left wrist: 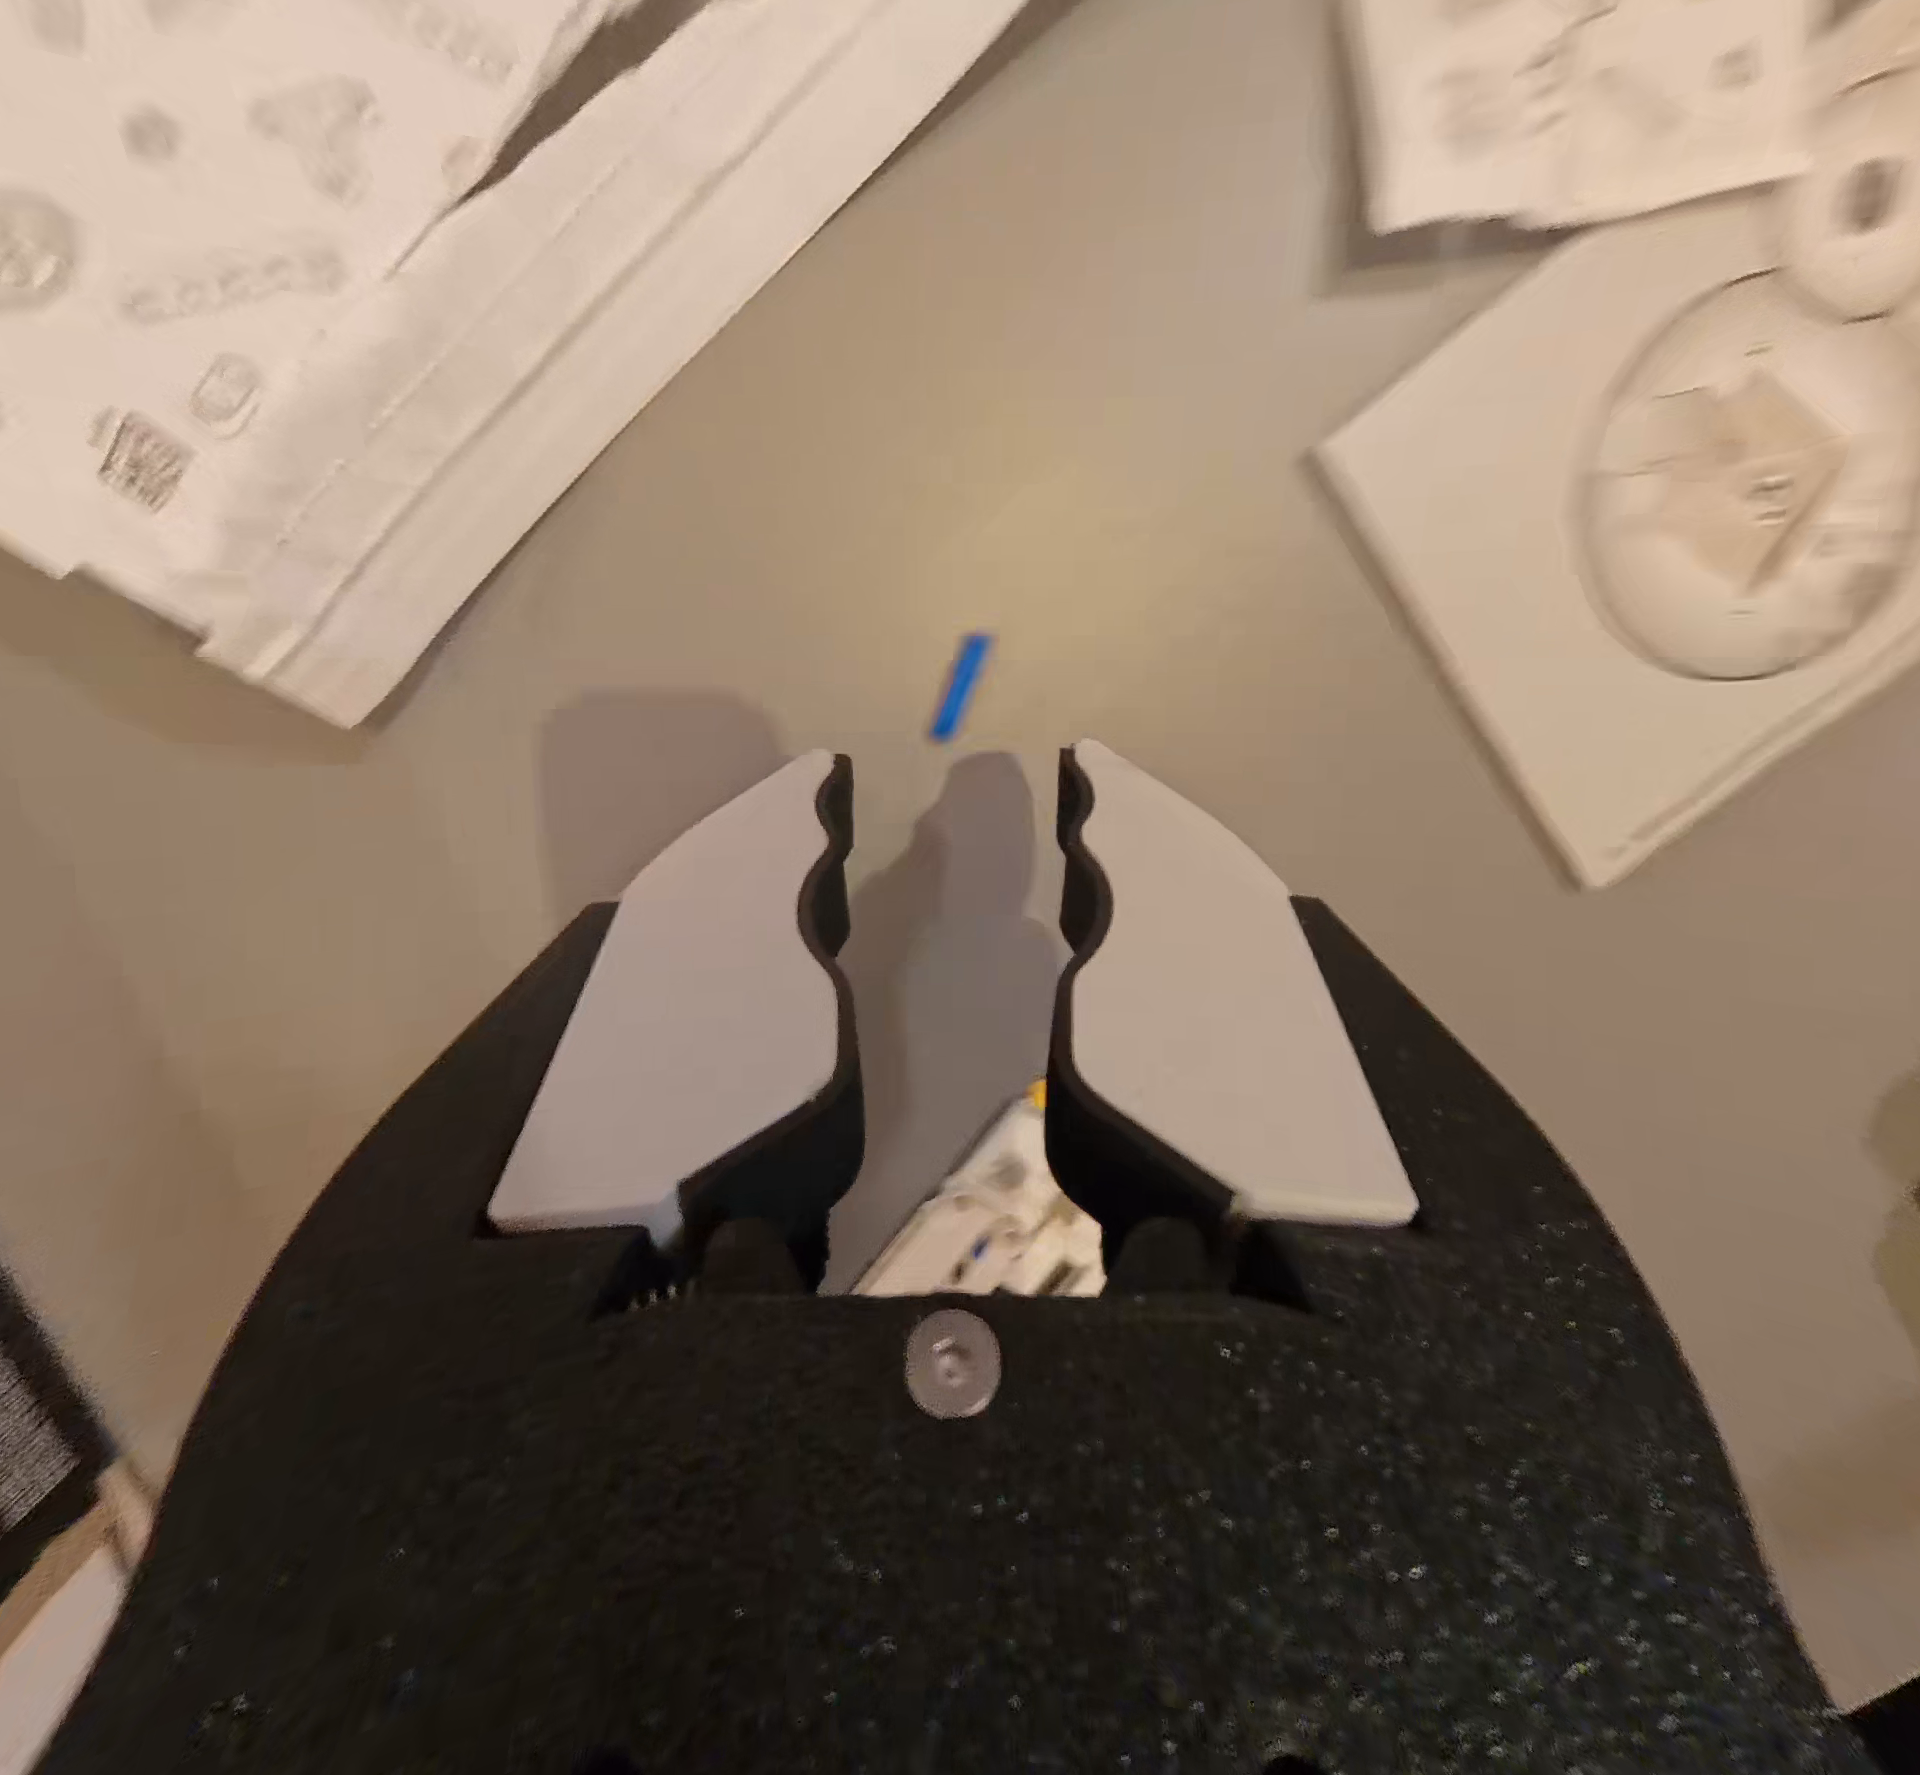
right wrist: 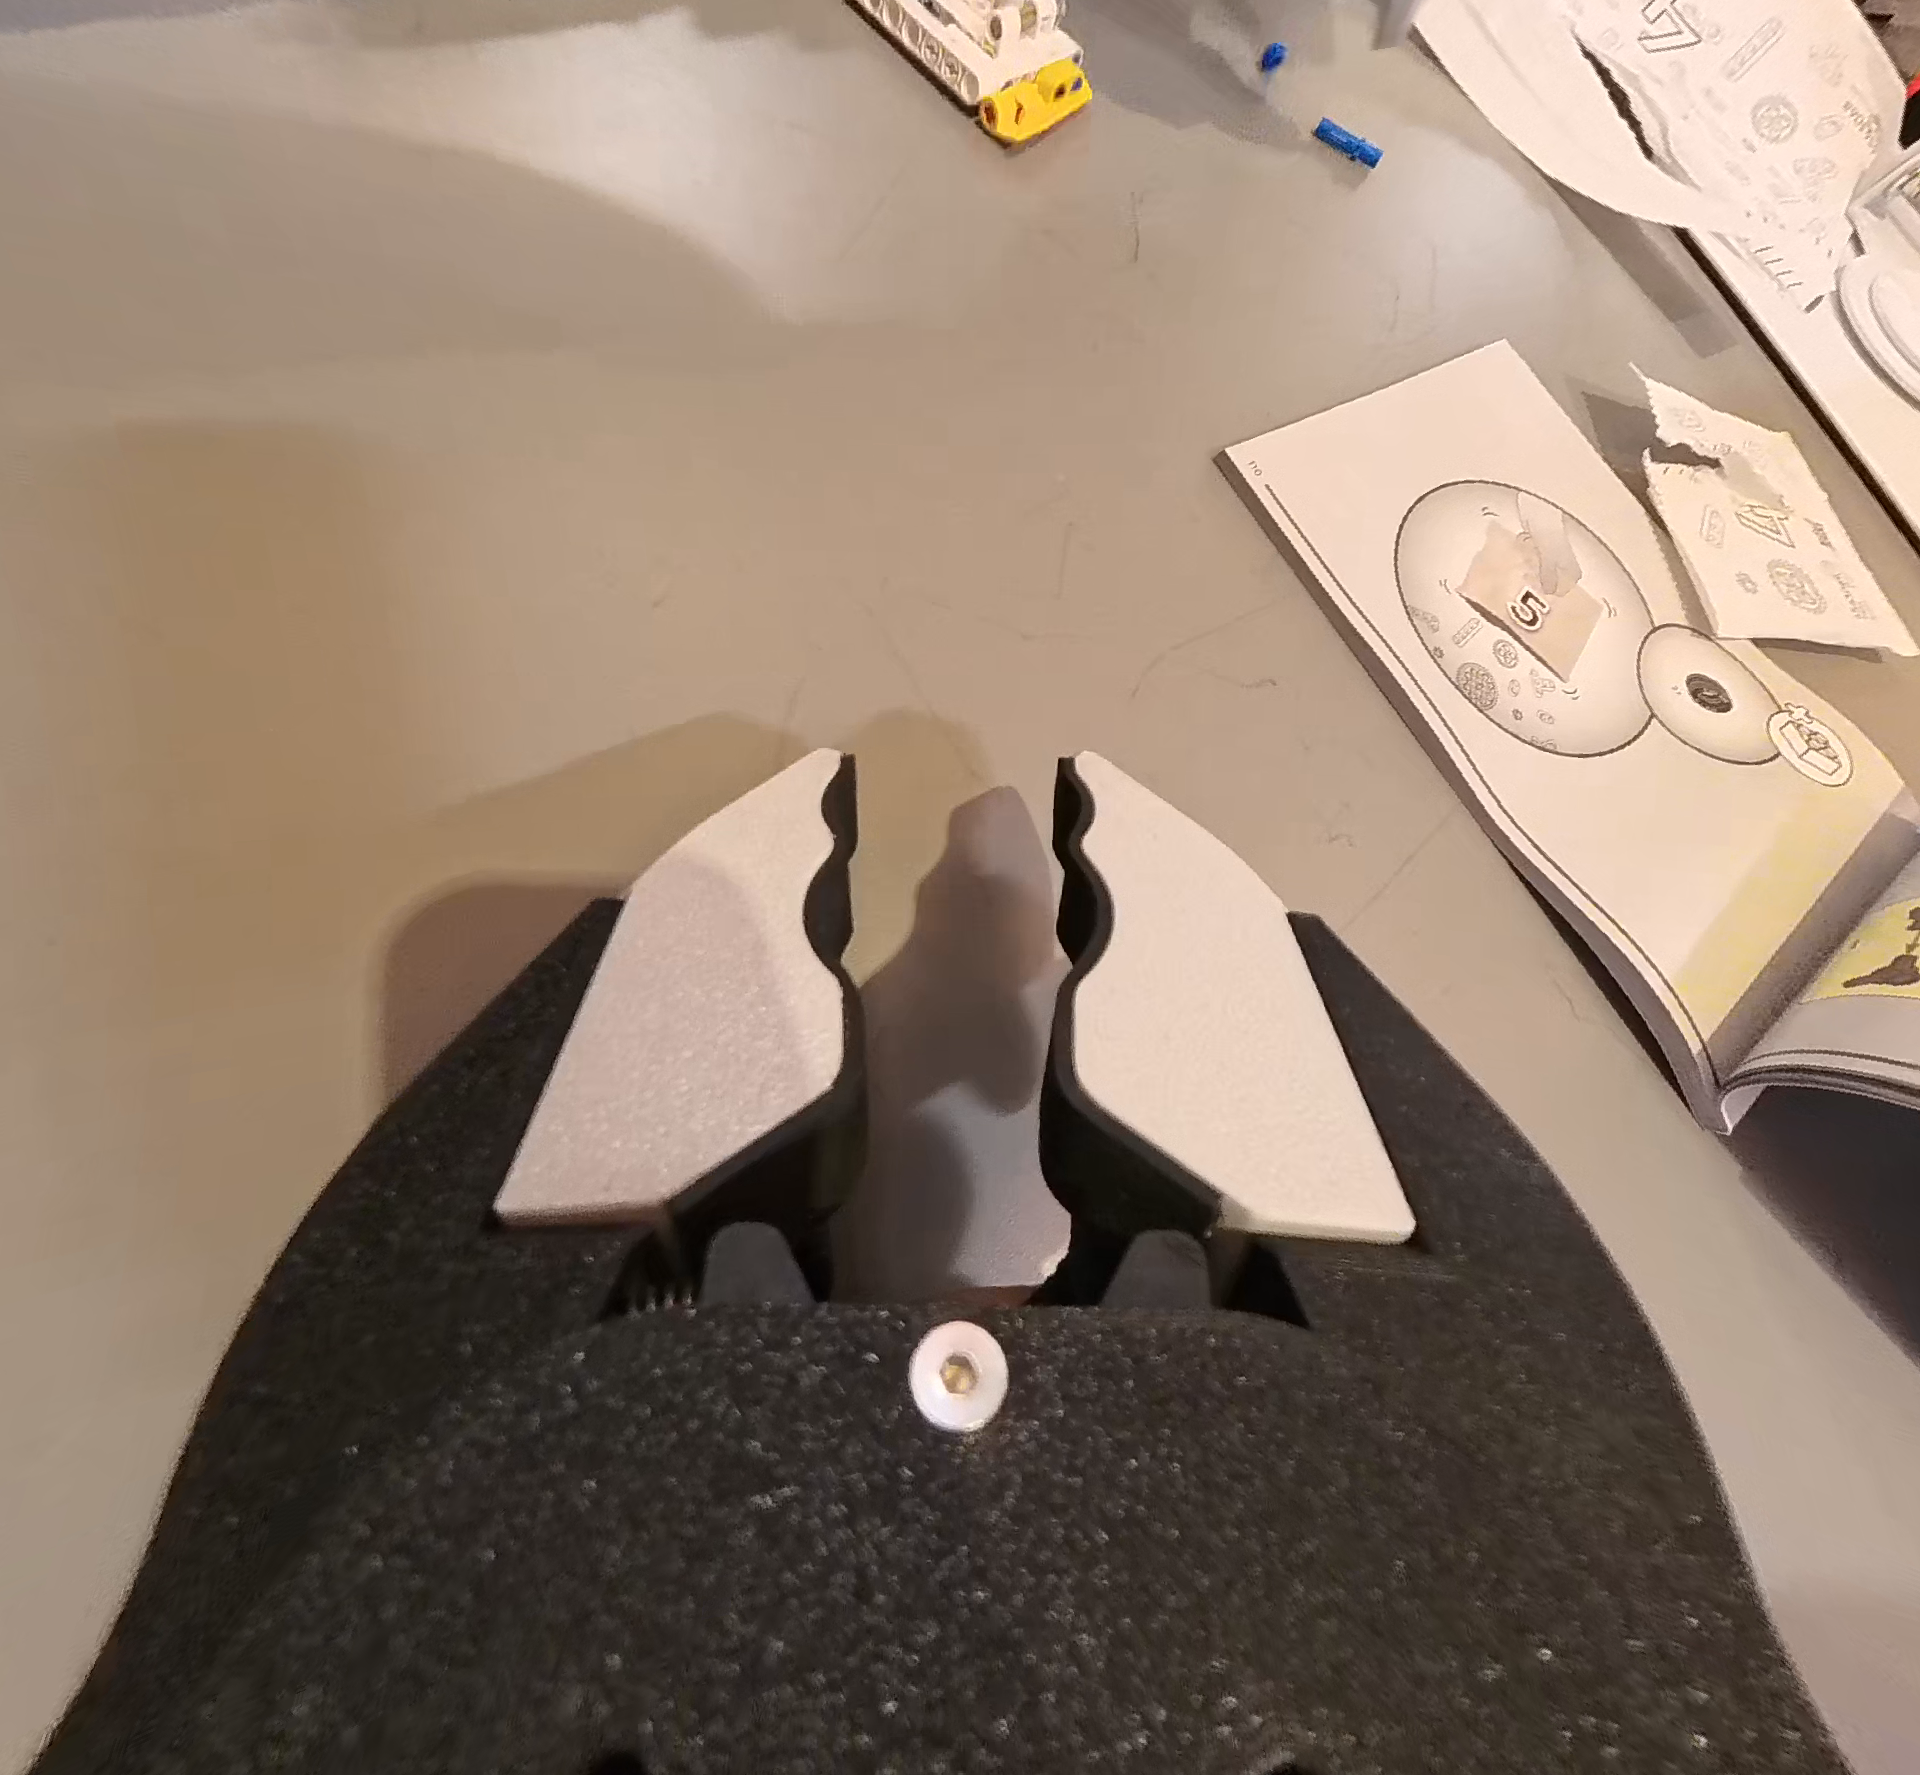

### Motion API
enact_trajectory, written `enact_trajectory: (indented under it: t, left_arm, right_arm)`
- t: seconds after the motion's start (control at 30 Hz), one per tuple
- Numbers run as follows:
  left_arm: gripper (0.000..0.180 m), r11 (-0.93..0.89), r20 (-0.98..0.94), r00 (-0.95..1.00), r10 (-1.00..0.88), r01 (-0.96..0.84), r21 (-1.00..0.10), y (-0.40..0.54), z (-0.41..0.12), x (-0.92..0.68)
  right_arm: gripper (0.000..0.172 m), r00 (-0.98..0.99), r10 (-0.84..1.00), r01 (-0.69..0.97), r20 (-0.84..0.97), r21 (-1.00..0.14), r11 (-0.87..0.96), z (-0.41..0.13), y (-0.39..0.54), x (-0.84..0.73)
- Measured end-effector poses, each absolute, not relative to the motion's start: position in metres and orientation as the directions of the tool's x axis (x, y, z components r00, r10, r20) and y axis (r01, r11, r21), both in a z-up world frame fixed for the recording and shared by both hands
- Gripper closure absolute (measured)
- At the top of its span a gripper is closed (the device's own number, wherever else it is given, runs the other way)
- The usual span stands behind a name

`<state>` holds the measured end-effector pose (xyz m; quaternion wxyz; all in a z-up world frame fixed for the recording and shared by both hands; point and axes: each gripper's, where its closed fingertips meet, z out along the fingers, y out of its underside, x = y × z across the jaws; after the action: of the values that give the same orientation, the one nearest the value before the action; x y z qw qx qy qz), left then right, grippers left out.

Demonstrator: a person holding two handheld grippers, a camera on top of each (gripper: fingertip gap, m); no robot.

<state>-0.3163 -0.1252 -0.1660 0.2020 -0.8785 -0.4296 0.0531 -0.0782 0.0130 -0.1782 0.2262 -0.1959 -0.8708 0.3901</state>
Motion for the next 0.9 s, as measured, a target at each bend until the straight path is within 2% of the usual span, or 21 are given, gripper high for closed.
enact_trajectory:
  t: [0.13, 0.2, 0.4, 0.47, 0.6, 0.7, 0.87, 0.9]
  left_arm:
    - [0.142, -0.624, 0.104, 0.787, 0.608, 0.555, -0.550, -0.054, -0.145, -0.274]
    - [0.142, -0.681, 0.076, 0.866, 0.495, 0.440, -0.586, -0.019, -0.145, -0.249]
    - [0.143, -0.812, -0.052, 0.958, 0.283, 0.210, -0.545, 0.032, -0.180, -0.207]
    - [0.144, -0.842, -0.124, 0.950, 0.288, 0.189, -0.506, 0.030, -0.191, -0.212]
    - [0.155, -0.799, -0.055, 0.942, 0.331, 0.249, -0.547, 0.031, -0.195, -0.207]
    - [0.155, -0.762, -0.018, 0.933, 0.360, 0.282, -0.583, 0.026, -0.195, -0.204]
    - [0.158, -0.779, -0.008, 0.950, 0.312, 0.251, -0.575, 0.009, -0.195, -0.183]
    - [0.164, -0.783, 0.003, 0.958, 0.288, 0.238, -0.574, 0.005, -0.195, -0.175]
  right_arm:
    - [0.135, -0.826, 0.511, 0.164, 0.237, -0.767, 0.620, -0.178, 0.009, -0.065]
    - [0.136, -0.815, 0.523, 0.153, 0.248, -0.779, 0.608, -0.175, 0.010, -0.055]
    - [0.138, -0.683, 0.650, 0.201, 0.335, -0.769, 0.607, -0.172, 0.056, -0.056]
    - [0.138, -0.632, 0.704, 0.250, 0.326, -0.773, 0.583, -0.171, 0.078, -0.061]
    - [0.140, -0.549, 0.784, 0.334, 0.290, -0.783, 0.524, -0.171, 0.115, -0.067]
    - [0.139, -0.500, 0.819, 0.376, 0.280, -0.782, 0.497, -0.170, 0.134, -0.066]
    - [0.139, -0.515, 0.814, 0.402, 0.269, -0.762, 0.507, -0.163, 0.137, -0.056]
    - [0.138, -0.543, 0.797, 0.398, 0.264, -0.756, 0.521, -0.159, 0.131, -0.052]
